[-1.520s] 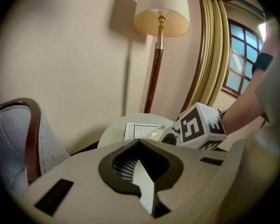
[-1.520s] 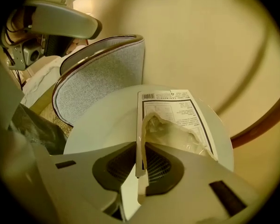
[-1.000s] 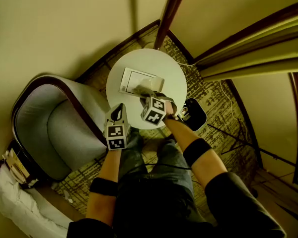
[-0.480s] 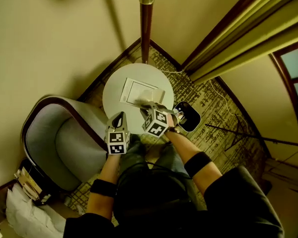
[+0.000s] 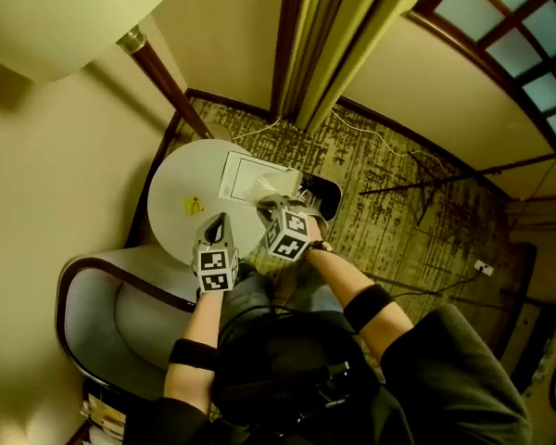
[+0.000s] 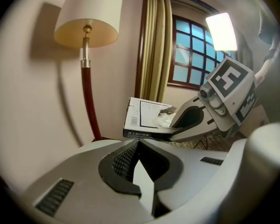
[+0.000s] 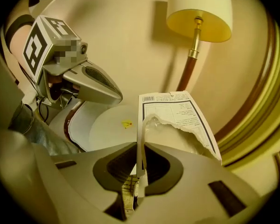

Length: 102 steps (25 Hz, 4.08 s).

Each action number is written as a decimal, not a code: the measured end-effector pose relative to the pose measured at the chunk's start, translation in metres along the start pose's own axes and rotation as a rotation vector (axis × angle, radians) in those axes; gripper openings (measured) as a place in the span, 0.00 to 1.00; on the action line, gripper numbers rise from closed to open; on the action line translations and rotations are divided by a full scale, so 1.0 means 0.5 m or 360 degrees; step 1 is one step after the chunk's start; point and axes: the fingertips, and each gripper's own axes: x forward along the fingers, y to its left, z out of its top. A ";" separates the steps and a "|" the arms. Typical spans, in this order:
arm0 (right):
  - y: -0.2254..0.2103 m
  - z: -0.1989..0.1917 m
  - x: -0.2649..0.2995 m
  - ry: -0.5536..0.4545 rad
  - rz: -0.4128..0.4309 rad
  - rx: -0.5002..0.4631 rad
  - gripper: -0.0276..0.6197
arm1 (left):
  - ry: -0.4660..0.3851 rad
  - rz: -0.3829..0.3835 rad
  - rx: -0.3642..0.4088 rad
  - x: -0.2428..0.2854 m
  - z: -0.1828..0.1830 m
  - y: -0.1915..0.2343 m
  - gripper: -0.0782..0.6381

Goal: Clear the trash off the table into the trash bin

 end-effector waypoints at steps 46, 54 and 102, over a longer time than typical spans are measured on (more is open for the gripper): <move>-0.074 -0.909 0.362 0.0360 0.0232 0.0573 0.11 | 0.0454 -0.0551 0.0243 0.712 -0.389 -0.488 0.12; -0.042 -1.015 0.507 0.0405 0.0324 0.0526 0.11 | 0.0519 -0.0530 0.0190 0.828 -0.527 -0.486 0.12; -0.254 -0.503 -0.198 -0.0046 -0.0601 0.0933 0.04 | 0.0123 -0.0484 0.0201 0.302 0.052 -0.450 0.12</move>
